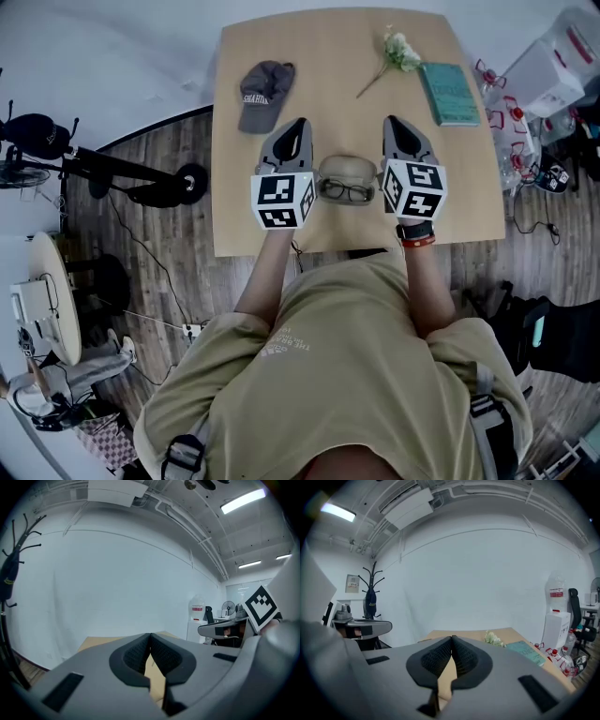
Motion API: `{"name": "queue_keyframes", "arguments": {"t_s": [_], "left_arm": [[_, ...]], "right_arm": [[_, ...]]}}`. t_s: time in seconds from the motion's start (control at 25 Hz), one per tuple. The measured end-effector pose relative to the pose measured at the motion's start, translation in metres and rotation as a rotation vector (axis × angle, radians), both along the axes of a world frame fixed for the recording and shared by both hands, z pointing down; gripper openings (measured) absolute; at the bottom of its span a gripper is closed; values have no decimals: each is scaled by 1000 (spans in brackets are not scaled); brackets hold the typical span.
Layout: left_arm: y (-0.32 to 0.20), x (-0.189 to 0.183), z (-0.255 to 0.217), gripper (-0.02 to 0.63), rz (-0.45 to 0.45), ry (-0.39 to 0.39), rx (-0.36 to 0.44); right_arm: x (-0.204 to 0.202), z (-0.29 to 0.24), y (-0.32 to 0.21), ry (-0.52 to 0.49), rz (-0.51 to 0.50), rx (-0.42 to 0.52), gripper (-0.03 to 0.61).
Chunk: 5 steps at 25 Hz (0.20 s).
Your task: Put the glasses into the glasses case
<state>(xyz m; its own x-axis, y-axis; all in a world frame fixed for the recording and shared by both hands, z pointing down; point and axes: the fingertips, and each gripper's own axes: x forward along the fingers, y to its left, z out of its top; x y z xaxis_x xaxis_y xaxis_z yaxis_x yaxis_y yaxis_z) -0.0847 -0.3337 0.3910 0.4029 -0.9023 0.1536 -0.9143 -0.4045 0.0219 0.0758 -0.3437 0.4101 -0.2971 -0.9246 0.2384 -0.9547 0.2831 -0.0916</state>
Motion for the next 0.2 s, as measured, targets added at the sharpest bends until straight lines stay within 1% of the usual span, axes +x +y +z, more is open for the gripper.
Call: {"name": "queue_keyframes", "arguments": {"t_s": [0.08,0.2], "left_arm": [[-8,-14,9,23,-14,-12,-19],[-23,-46,24,23,-67,-31,-50]], "right_arm": [[-5,6,-10,47,-39,-15,15],[-17,16,-31,128,-145,-34,15]]}}
